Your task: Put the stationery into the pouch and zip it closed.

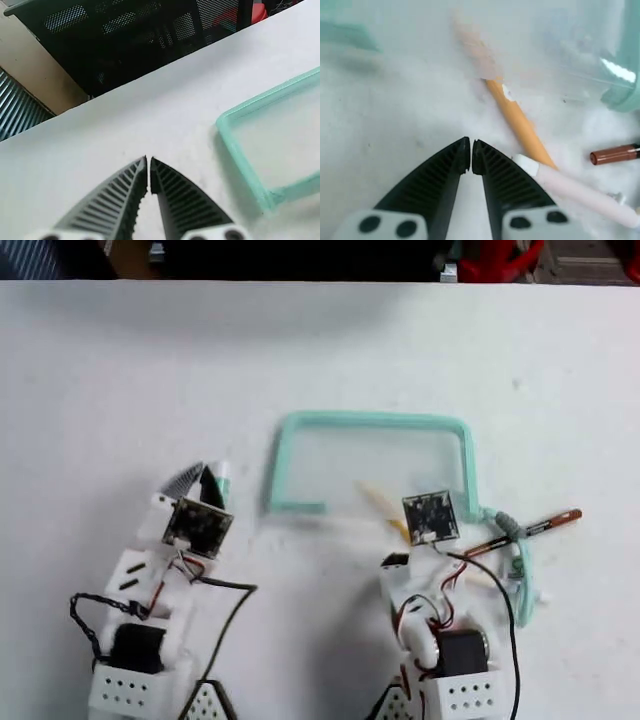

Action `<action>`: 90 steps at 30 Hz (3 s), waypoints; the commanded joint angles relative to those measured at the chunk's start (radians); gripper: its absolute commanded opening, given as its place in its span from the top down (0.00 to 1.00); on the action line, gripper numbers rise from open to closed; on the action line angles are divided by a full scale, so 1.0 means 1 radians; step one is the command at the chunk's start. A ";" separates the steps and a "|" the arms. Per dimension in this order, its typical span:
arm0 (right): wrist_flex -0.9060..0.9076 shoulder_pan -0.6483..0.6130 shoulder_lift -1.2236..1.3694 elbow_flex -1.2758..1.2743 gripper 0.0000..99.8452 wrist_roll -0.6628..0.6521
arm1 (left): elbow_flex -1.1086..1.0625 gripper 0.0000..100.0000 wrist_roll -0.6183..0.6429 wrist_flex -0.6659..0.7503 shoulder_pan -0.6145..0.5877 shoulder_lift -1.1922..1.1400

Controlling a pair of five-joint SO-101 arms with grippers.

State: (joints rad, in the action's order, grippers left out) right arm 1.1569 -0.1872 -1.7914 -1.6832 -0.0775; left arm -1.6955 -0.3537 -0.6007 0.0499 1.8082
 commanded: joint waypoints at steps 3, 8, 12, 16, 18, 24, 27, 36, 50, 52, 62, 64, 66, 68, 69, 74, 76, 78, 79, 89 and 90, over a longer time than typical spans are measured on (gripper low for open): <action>-0.194 -0.027 -0.008 -0.005 0.98 -0.008 | 0.003 0.97 0.006 -0.044 0.025 0.012; -0.575 -0.068 -0.008 -0.006 0.96 -0.003 | 0.003 0.97 0.012 -0.044 0.068 0.012; -0.799 -0.067 -0.008 -0.006 0.84 -0.002 | 0.003 0.97 0.009 -0.040 0.062 0.013; -0.782 -0.064 0.001 -0.006 0.78 0.002 | 0.002 0.97 0.005 -0.044 0.038 0.013; -0.651 -0.062 -0.007 -0.006 0.78 -0.006 | 0.002 0.97 0.005 -0.044 -0.001 0.013; -0.565 -0.004 -0.010 -0.005 0.78 -0.008 | 0.002 0.97 0.005 -0.044 -0.018 0.013; -0.558 0.013 -0.010 -0.006 0.78 -0.012 | 0.002 0.97 0.005 -0.044 -0.018 0.013; -0.498 -0.091 -0.010 -0.006 0.78 -0.107 | 0.002 0.97 0.005 -0.052 0.012 0.013; -0.476 -0.094 -0.010 -0.006 0.83 -0.296 | 0.006 0.97 0.005 -0.054 0.039 0.013; -0.476 -0.094 -0.010 -0.006 0.76 -0.296 | 0.008 0.96 0.005 -0.057 0.038 0.013; -0.472 -0.091 -0.010 -0.006 0.99 -0.304 | 0.044 0.89 0.006 -0.114 0.021 0.013; -0.473 -0.091 -0.010 -0.006 0.95 -0.304 | 0.043 0.89 0.006 -0.114 0.019 0.013; -0.473 -0.091 -0.010 -0.006 0.89 -0.301 | 0.043 0.93 0.005 -0.114 0.019 0.013; -0.475 -0.091 -0.010 -0.006 0.86 -0.298 | 0.043 0.98 0.005 -0.112 0.019 0.013; -0.475 -0.091 -0.010 -0.006 0.85 -0.296 | 0.043 0.97 0.005 -0.112 0.019 0.013; -0.476 -0.091 -0.010 -0.006 0.80 -0.296 | 0.041 0.97 0.005 -0.112 0.019 0.013; -0.476 -0.091 -0.010 -0.006 0.79 -0.296 | 0.046 0.96 0.005 -0.114 0.019 0.013; -0.476 -0.091 -0.010 -0.006 0.77 -0.296 | 0.049 0.91 0.008 -0.114 0.019 0.013; -0.476 -0.090 -0.010 -0.006 0.76 -0.296 | 0.049 0.88 0.012 -0.114 0.021 0.013; -0.470 -0.090 -0.012 -0.006 0.81 -0.302 | 0.048 0.86 0.005 -0.129 0.045 0.013; -0.470 -0.090 -0.012 -0.006 0.86 -0.302 | 0.046 0.86 0.005 -0.129 0.045 0.013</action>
State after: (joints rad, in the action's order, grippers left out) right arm 0.6859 -0.2808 -1.7914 -1.6832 -0.3705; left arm -1.6970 -0.3537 -0.7281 0.0882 1.8082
